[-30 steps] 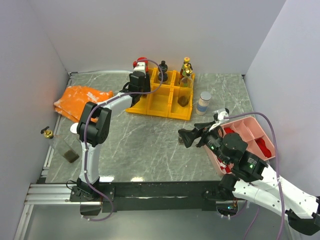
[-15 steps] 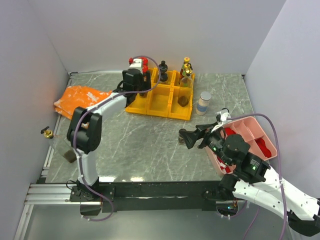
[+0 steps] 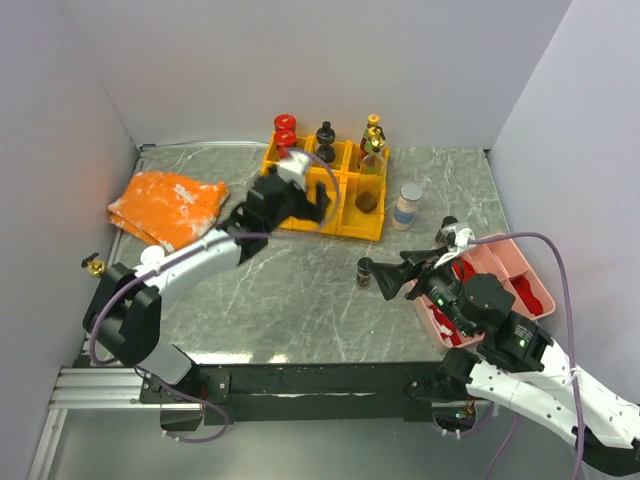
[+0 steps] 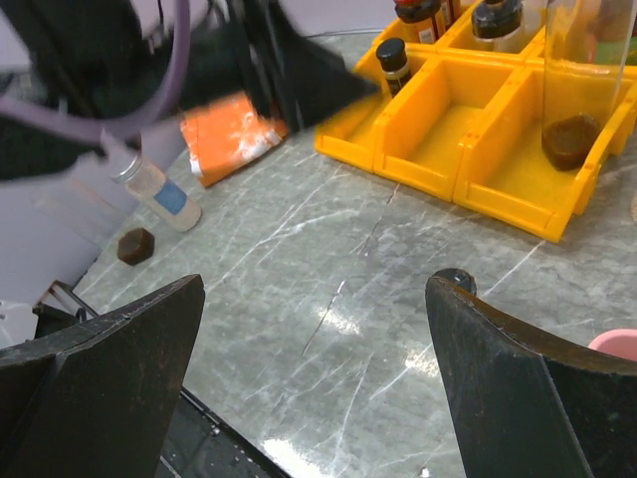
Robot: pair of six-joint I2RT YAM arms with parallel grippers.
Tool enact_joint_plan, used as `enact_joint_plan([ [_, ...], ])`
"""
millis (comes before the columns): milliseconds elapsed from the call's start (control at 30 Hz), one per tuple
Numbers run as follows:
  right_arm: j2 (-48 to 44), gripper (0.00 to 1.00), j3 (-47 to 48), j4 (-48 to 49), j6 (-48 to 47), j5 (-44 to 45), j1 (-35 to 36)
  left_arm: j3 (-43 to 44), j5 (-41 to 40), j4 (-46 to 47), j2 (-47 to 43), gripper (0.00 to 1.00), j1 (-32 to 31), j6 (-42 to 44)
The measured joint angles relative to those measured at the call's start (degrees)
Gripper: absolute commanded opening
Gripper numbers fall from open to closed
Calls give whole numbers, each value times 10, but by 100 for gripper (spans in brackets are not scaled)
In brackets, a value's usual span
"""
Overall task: Organize the condiment bottles
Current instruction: Pick up the bottle from the center of the board.
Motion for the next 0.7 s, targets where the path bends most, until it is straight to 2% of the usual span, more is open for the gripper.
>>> enact_joint_plan([
  [100, -5, 100, 2, -2, 0, 4, 0, -47, 11, 14, -17, 100, -68, 18],
  [300, -17, 100, 5, -15, 0, 9, 0, -99, 17, 43, -20, 95, -175, 28],
  [700, -37, 100, 5, -23, 0, 22, 0, -88, -3, 79, 56, 84, -240, 28],
])
